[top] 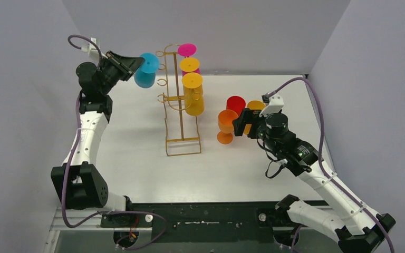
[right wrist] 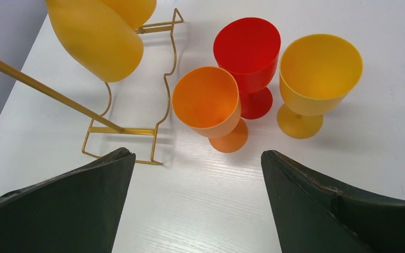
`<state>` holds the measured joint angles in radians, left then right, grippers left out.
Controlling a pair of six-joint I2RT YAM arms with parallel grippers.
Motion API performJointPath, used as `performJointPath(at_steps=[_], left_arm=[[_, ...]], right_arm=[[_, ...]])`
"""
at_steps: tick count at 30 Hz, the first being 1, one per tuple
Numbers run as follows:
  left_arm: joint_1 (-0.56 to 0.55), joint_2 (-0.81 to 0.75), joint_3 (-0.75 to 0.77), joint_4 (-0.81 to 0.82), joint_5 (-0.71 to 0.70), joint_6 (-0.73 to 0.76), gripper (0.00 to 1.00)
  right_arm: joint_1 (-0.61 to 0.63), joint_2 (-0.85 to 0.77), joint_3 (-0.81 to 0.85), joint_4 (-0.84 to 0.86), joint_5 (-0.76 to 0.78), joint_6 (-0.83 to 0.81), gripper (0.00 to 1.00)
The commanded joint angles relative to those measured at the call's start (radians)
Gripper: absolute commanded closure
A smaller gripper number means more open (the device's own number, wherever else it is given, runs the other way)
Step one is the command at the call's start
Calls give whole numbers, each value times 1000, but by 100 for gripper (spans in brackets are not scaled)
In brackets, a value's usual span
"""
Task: Take the wine glass off the wine glass rack
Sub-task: Pick up the wine glass from the wine rack.
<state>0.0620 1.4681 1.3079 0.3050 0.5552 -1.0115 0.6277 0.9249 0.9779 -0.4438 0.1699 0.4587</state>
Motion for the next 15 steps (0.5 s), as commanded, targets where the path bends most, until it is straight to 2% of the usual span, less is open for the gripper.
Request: performJointPath(at_steps=[1,7,15], left_arm=[[20,-131,-25,-27,12,142,100],[56,-270,-110,-140,-26,240,100],[63,-514,-332,-252,-80,304,100]], right_arm=[[-5,-44,28,43,-26,13,4],[-4,-90,-12,133,-111,40,4],[-4,-118,-58,204,-134,63,4]])
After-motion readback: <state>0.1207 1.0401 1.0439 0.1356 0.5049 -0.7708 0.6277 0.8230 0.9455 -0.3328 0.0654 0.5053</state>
